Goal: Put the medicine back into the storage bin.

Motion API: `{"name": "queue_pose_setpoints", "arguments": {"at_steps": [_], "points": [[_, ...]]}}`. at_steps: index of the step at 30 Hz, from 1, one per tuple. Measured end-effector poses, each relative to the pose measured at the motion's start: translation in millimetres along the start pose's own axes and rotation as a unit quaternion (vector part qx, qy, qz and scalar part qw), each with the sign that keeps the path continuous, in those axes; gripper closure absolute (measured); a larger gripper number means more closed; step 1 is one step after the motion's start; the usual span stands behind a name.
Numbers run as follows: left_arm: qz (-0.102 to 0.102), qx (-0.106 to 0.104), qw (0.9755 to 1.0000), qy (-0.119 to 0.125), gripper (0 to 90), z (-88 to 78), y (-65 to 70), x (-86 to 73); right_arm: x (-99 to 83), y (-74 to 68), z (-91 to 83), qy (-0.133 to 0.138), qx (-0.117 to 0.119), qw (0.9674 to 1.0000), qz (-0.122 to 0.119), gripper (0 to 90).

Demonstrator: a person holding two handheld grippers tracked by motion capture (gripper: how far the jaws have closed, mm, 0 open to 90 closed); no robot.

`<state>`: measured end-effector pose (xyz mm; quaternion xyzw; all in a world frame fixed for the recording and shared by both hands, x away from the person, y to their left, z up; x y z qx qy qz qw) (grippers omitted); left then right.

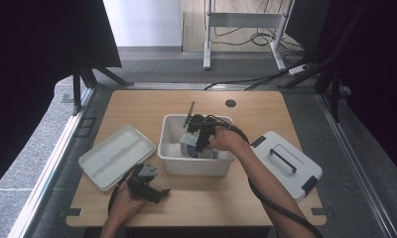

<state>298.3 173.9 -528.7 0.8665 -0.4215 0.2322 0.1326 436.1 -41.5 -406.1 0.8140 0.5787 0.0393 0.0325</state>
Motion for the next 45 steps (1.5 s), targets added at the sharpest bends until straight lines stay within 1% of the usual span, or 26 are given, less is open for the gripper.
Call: {"name": "queue_pose_setpoints", "arguments": {"at_steps": [4,6,7,10,11,13,15,18,20,25,28,32,33,37,39,40,45], "points": [[0.0,0.0,1.0,0.0,2.3,0.0,0.1,-0.1,-6.6,-1.7,-14.8,0.031,-0.005,0.9995,0.008,22.5],[0.0,0.0,1.0,0.0,2.3,0.0,0.1,-0.1,-11.3,-3.1,-21.8,0.048,-0.004,0.9988,0.012,20.1],[0.0,0.0,1.0,0.0,2.3,0.0,0.1,-0.1,-14.0,-3.7,-24.5,0.059,-0.002,0.9982,0.014,18.9],[-0.001,0.001,1.0,0.0,2.3,0.0,0.2,-0.1,-23.0,-5.2,-32.5,0.079,-0.003,0.9966,0.024,14.2],[-0.001,0.001,1.0,0.0,2.3,0.0,0.2,-0.1,-26.4,-5.2,-34.5,0.086,-0.003,0.996,0.024,13.1],[-0.001,0.001,1.0,0.0,2.3,0.0,0.2,-0.1,-33.4,-6.1,-38.7,0.099,-0.004,0.9946,0.03,12.9],[-0.001,0.001,1.0,0.0,2.4,-0.1,0.2,-0.1,-40.7,-7.6,-42.9,0.114,-0.005,0.9927,0.038,11.9],[-0.001,0.001,1.0,0.0,2.4,-0.1,0.3,-0.1,-51.9,-11.3,-48.9,0.135,0.003,0.9896,0.048,8.0],[-0.002,0.001,1.0,0.001,2.4,-0.1,0.4,-0.2,-59.7,-13.9,-53.1,0.149,0.003,0.9874,0.054,6.5],[-0.001,0.001,1.0,-0.001,2.4,-0.2,0.3,-0.2,-80.9,-22.3,-61.4,0.183,-0.007,0.9815,0.057,0.2],[-0.001,0.002,1.0,0.0,2.4,-0.2,0.4,-0.2,-94.5,-28.0,-65.3,0.203,-0.013,0.9773,0.06,0.0],[-0.002,0.002,1.0,0.0,2.4,-0.3,0.6,-0.3,-113.6,-34.8,-66.0,0.228,-0.014,0.9715,0.063,0.0],[-0.003,0.002,1.0,0.0,2.4,-0.2,0.6,-0.3,-118.0,-36.5,-64.8,0.233,-0.02,0.9702,0.065,0.0],[-0.003,0.003,1.0,0.0,2.4,-0.3,0.7,-0.3,-136.5,-42.2,-58.9,0.249,-0.018,0.9655,0.074,0.0],[-0.004,0.003,1.0,0.0,2.4,-0.3,0.8,-0.4,-145.0,-44.3,-54.2,0.256,-0.021,0.9631,0.079,0.0],[-0.004,0.003,1.0,0.0,2.4,-0.3,0.8,-0.4,-149.1,-45.4,-51.3,0.262,-0.023,0.9612,0.082,0.0],[-0.004,0.004,1.0,-0.001,2.4,-0.3,1.0,-0.4,-167.1,-51.3,-35.1,0.279,-0.028,0.9545,0.101,0.0]]}}
Point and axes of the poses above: each handheld gripper's, and its own axes: z roughly forward along the jaws, x roughly out of its top, y roughly to its right, the point moved 1 cm from there along z, roughly forward along the jaws, and after that the axes turned 11 degrees about -y, right-handed, at the moved point
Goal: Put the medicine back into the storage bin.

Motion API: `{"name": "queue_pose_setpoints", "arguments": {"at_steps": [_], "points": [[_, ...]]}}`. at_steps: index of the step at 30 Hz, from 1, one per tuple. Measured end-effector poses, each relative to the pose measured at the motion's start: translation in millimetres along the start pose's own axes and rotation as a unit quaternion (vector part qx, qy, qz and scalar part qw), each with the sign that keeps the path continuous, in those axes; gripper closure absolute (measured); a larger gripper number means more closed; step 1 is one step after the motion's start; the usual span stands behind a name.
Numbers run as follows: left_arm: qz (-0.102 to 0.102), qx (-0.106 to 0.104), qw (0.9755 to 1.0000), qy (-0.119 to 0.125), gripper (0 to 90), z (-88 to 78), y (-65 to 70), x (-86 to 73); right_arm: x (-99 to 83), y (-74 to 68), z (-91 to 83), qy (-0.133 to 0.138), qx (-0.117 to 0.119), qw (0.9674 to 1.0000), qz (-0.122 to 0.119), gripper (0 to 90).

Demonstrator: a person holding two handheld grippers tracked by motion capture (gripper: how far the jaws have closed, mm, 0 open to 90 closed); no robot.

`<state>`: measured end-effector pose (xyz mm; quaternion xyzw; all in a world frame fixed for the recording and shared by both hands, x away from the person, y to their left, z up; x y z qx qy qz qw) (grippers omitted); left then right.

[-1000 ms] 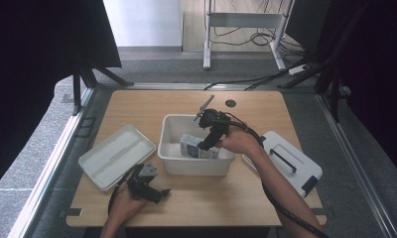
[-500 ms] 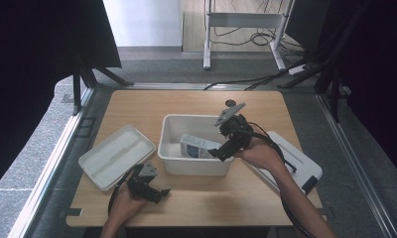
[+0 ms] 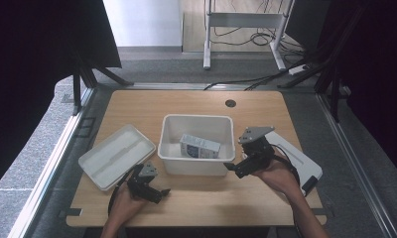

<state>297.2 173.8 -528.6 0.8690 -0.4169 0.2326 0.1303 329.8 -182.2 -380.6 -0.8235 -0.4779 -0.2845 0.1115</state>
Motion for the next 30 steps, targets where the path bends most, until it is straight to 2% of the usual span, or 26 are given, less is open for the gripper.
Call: {"name": "queue_pose_setpoints", "arguments": {"at_steps": [4,10,22,25,30], "points": [[0.0,0.001,1.0,0.001,2.7,-0.1,0.3,-0.2,-19.1,-2.4,7.0,0.009,-0.01,0.9998,0.013,0.0],[-0.001,0.001,1.0,0.003,4.0,-0.5,1.0,-0.8,-45.3,-4.9,24.4,0.017,-0.008,0.9992,0.035,0.0],[-0.002,0.001,1.0,0.003,4.2,-0.5,1.2,-0.8,-91.3,-10.6,79.9,0.024,0.006,0.9963,0.082,0.0],[-0.002,0.001,1.0,0.003,4.2,-0.6,1.2,-0.8,-98.5,-12.3,90.7,0.019,0.004,0.9959,0.088,0.0],[-0.002,0.001,1.0,0.001,3.2,-0.4,1.1,-0.7,-102.7,-15.7,99.7,-0.009,0.002,0.9971,0.075,0.0]]}}
Point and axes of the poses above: each handheld gripper's, and its own axes: z roughly forward along the jaws, x roughly out of its top, y roughly to its right, the point moved 1 cm from there along z, roughly forward along the jaws, and after that the axes turned 11 degrees about -y, right-handed, at the moved point
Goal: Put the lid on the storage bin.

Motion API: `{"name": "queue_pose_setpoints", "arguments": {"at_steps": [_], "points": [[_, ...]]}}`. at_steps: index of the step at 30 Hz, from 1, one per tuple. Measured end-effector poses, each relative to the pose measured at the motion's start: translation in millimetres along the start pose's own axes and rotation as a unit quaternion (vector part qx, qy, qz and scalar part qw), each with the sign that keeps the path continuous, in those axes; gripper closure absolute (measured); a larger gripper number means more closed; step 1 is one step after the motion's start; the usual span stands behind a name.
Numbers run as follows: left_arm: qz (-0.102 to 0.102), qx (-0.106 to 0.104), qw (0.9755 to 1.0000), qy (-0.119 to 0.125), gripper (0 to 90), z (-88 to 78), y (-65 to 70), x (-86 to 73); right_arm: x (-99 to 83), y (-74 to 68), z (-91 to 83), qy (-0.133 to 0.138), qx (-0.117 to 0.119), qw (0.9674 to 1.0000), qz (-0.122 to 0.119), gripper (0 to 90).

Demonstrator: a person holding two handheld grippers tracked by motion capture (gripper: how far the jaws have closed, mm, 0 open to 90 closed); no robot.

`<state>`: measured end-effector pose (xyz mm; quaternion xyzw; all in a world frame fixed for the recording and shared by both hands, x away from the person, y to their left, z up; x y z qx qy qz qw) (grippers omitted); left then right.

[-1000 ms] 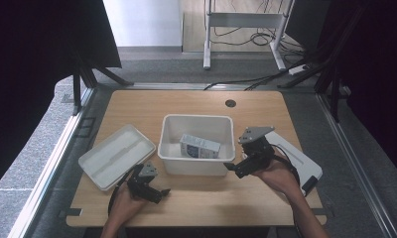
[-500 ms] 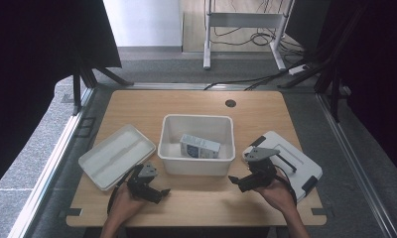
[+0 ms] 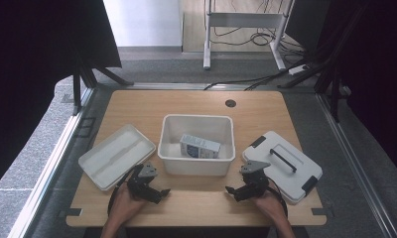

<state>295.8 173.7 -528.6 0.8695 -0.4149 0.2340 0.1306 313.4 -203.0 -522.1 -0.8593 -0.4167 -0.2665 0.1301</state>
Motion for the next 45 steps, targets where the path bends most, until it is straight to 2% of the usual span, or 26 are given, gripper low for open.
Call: {"name": "queue_pose_setpoints", "arguments": {"at_steps": [3,6,13,23,30,35,39,41,45], "points": [[0.002,-0.003,1.0,-0.003,0.3,0.1,-0.4,-0.1,-2.2,-0.4,4.5,-0.015,0.004,0.9999,0.001,0.0],[-0.002,-0.014,0.9999,-0.006,0.0,-2.2,-2.0,-0.4,-2.5,-0.9,4.4,-0.015,0.002,0.9999,-0.001,0.0],[-0.011,-0.003,0.9999,0.011,0.3,-23.6,-10.0,2.6,-2.8,-1.2,4.3,-0.014,0.001,0.9999,0.001,0.0],[-0.032,0.013,0.9993,0.017,0.0,-64.1,-39.3,2.4,-2.9,-1.2,4.3,-0.014,0.001,0.9999,0.001,0.0],[-0.035,0.043,0.9984,0.008,4.9,-91.3,-67.5,4.7,-2.9,-1.2,4.3,-0.014,0.001,0.9999,0.001,0.0],[-0.044,0.064,0.9968,-0.018,14.7,-103.0,-95.1,4.6,-2.9,-1.2,4.3,-0.014,0.001,0.9999,0.001,0.0],[-0.055,0.07,0.9942,-0.06,22.0,-105.0,-117.9,3.6,-2.9,-1.1,4.2,-0.014,0.001,0.9999,0.001,0.0],[-0.055,0.073,0.9918,-0.089,27.6,-102.9,-127.2,3.7,-2.9,-1.2,4.2,-0.014,0.001,0.9999,0.001,0.0],[-0.055,0.078,0.9834,-0.154,37.3,-94.2,-141.8,6.9,-2.9,-1.2,4.2,-0.014,0.001,0.9999,0.001,0.0]]}}
Point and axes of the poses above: each handheld gripper's, and its own axes: z roughly forward along the jaws, x roughly out of its top, y roughly to its right, the point moved 1 cm from there along z, roughly forward along the jaws, and after that the axes turned 11 degrees about -y, right-handed, at the moved point
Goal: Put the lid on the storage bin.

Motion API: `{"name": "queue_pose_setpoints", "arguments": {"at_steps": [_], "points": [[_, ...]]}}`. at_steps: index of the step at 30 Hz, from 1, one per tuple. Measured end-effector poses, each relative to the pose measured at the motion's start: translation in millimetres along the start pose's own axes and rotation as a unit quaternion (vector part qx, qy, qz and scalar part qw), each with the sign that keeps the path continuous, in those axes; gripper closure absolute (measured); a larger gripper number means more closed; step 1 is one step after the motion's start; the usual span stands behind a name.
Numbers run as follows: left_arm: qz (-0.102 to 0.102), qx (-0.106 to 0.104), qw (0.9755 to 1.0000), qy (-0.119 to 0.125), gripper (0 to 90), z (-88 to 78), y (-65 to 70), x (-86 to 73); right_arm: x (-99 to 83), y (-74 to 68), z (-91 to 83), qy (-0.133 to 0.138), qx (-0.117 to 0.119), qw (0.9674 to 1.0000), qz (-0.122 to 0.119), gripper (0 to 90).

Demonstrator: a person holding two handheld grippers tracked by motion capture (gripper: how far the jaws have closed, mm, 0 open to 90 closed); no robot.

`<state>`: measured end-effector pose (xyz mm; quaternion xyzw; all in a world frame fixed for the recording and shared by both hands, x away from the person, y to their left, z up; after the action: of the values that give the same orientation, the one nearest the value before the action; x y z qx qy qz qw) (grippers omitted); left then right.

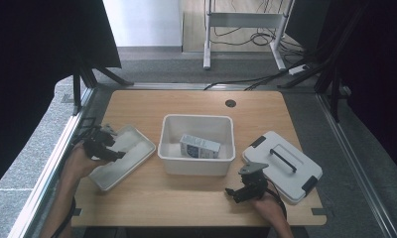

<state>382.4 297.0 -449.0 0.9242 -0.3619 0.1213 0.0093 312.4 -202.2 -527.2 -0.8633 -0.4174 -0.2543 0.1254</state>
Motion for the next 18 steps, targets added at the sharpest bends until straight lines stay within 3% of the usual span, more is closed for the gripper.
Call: {"name": "queue_pose_setpoints", "arguments": {"at_steps": [6,12,18], "points": [[0.001,-0.022,0.9967,-0.079,54.9,15.0,-11.3,15.9,0.0,0.0,-0.1,0.0,0.0,1.0,0.0,0.0],[0.014,-0.033,0.9879,-0.151,67.9,31.8,-13.4,29.6,0.0,0.1,-0.1,-0.001,0.0,1.0,0.0,0.0],[0.024,-0.026,0.9809,-0.191,81.8,45.5,-11.9,37.8,0.0,0.0,-0.1,-0.001,0.0,1.0,0.0,0.0]]}}
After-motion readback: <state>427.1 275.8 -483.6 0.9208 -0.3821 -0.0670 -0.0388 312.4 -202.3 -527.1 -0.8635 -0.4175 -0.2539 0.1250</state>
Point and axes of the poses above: each handheld gripper's, and its own axes: z roughly forward along the jaws, x roughly out of its top, y roughly to its right, the point moved 1 cm from there along z, roughly forward along the jaws, and after that the axes turned 11 degrees about -y, right-handed, at the moved point
